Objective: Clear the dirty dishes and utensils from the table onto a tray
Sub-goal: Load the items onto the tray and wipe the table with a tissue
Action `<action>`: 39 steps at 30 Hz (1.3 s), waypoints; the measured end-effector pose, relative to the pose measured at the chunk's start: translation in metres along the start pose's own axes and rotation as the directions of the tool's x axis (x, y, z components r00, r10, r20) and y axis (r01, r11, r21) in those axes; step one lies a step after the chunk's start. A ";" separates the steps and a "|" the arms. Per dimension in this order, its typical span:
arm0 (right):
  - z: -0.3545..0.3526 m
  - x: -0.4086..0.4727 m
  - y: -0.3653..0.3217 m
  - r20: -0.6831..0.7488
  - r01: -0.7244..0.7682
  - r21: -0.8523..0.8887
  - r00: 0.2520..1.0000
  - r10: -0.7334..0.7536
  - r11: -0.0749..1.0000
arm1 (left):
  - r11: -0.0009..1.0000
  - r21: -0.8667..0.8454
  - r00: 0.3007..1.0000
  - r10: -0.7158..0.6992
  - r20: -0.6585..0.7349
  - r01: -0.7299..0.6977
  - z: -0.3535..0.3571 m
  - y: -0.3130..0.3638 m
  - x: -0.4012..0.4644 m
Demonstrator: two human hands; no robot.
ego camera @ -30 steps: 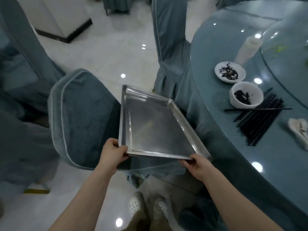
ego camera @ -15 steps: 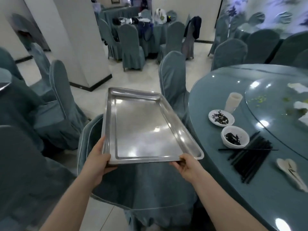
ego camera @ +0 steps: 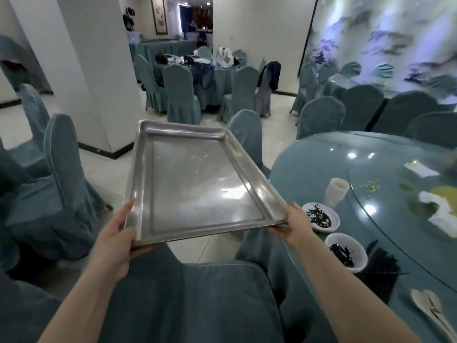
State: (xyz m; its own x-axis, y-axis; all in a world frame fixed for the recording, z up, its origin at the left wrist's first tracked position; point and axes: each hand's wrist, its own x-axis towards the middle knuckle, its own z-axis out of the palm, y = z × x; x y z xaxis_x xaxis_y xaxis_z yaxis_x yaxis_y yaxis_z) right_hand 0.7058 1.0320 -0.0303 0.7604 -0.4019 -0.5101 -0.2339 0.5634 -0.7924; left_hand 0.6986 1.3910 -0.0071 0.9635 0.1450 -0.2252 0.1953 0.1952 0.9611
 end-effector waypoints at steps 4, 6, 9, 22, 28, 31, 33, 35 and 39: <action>0.014 0.036 -0.022 0.024 0.052 -0.185 0.999 -0.049 0.981 | 1.000 0.020 0.999 -0.016 0.031 0.015 0.019 0.010 0.049; 0.014 0.053 -0.027 0.002 0.082 -0.192 0.997 -0.084 0.978 | 0.999 0.016 0.998 -0.029 0.057 0.028 0.030 0.011 0.072; 0.000 0.071 -0.025 -0.047 0.094 -0.117 0.994 -0.100 0.989 | 0.999 0.025 0.988 -0.031 0.149 0.027 0.047 0.013 0.102; -0.056 0.121 -0.065 -0.253 0.135 0.077 0.961 -0.111 0.988 | 0.994 0.081 0.945 -0.093 0.314 0.071 0.181 0.002 0.208; -0.069 0.158 -0.081 -0.279 0.090 0.188 0.960 -0.034 0.978 | 0.983 0.091 0.939 -0.178 0.294 0.158 0.234 -0.007 0.255; -0.068 0.173 -0.082 -0.310 0.088 0.214 0.951 -0.018 0.973 | 0.982 0.056 0.944 -0.191 0.269 0.183 0.248 -0.012 0.273; -0.067 0.180 -0.084 -0.315 0.100 0.227 0.949 -0.025 0.969 | 0.981 0.013 0.951 -0.189 0.246 0.192 0.255 -0.017 0.281; -0.064 0.187 -0.086 -0.311 0.104 0.235 0.950 -0.026 0.966 | 0.982 -0.045 0.960 -0.171 0.223 0.185 0.264 -0.023 0.284; -0.057 0.198 -0.089 -0.311 0.095 0.274 0.950 -0.005 0.957 | 0.969 -0.089 0.952 -0.206 0.228 0.231 0.291 -0.041 0.269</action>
State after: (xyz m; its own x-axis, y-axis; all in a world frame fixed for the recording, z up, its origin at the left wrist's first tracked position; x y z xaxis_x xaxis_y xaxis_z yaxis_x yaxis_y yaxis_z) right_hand 0.8424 0.8612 -0.0802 0.5356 -0.6095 -0.5845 0.0143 0.6986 -0.7154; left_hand 1.0035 1.1395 -0.0609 0.9184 -0.1231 -0.3759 0.3954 0.3090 0.8650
